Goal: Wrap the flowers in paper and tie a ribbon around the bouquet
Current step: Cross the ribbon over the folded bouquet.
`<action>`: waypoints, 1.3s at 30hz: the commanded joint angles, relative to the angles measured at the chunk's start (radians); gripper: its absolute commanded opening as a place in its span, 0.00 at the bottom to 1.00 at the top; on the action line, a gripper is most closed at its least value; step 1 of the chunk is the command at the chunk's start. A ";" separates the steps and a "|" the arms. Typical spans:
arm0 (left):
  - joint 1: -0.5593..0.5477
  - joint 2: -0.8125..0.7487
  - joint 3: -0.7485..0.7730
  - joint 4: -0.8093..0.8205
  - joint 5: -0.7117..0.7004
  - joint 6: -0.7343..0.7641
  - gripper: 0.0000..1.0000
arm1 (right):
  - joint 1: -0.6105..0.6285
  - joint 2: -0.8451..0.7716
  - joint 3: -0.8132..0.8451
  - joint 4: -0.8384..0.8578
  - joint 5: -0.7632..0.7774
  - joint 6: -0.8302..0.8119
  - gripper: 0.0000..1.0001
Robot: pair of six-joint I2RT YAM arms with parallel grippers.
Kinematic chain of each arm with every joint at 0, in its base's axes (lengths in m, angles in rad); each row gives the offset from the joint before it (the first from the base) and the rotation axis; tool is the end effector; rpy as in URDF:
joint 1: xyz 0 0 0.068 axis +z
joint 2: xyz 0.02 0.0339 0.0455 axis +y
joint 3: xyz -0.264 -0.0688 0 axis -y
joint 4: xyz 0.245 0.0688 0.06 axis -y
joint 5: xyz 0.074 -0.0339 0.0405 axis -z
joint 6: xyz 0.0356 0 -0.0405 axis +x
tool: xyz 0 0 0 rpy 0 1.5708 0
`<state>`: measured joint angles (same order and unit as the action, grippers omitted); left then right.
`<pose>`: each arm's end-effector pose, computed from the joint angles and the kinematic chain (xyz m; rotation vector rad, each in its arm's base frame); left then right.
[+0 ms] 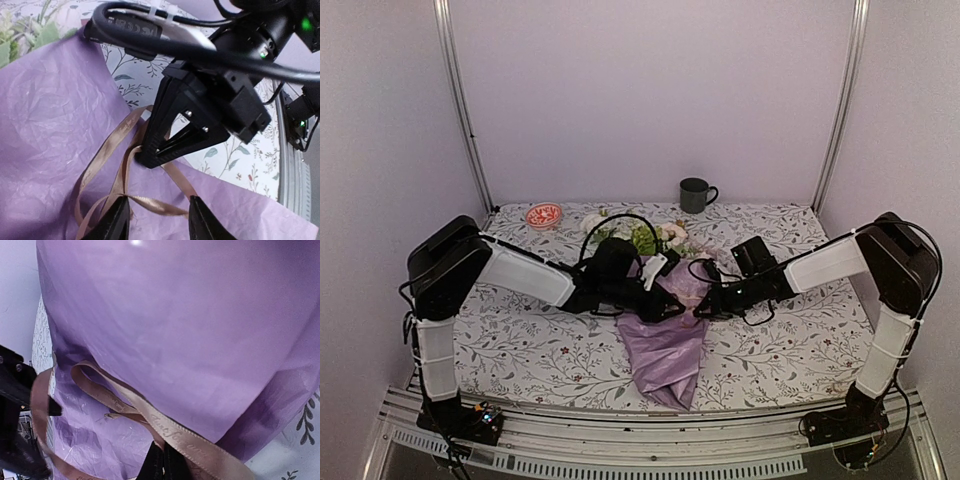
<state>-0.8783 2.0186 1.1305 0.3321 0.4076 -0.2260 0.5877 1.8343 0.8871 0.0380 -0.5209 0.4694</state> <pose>0.2611 -0.3369 0.1429 0.9693 2.0560 -1.0558 0.2773 0.2060 0.1218 -0.3955 2.6094 1.0600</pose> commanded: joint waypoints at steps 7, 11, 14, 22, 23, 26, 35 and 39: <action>0.011 -0.260 -0.025 -0.238 0.043 0.448 0.42 | -0.002 0.001 -0.002 0.019 0.012 0.000 0.00; 0.012 -0.347 -0.099 -0.173 0.026 0.768 0.38 | -0.006 -0.004 -0.004 0.021 0.006 -0.004 0.00; 0.030 -0.324 -0.022 -0.306 -0.046 0.920 0.28 | -0.009 -0.013 -0.008 0.027 0.006 -0.005 0.00; 0.081 -0.127 0.210 -0.369 -0.147 0.959 0.18 | -0.014 -0.001 -0.007 0.043 -0.004 -0.003 0.00; 0.085 -0.085 0.258 -0.368 -0.121 0.910 0.17 | -0.014 -0.001 -0.009 0.045 -0.006 -0.003 0.00; 0.059 0.009 0.321 -0.373 -0.209 0.777 0.12 | -0.018 0.001 -0.011 0.059 -0.016 0.006 0.00; -0.023 -0.076 0.069 -0.011 -0.291 0.715 0.06 | -0.046 0.013 -0.051 0.128 -0.074 0.067 0.00; -0.037 0.031 0.183 -0.122 -0.355 0.657 0.11 | -0.047 0.017 -0.056 0.132 -0.076 0.067 0.00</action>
<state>-0.9009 2.0022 1.2091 0.1970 0.1028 0.5049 0.5472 1.8362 0.8448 0.1310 -0.5713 0.5175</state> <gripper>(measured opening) 0.104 0.005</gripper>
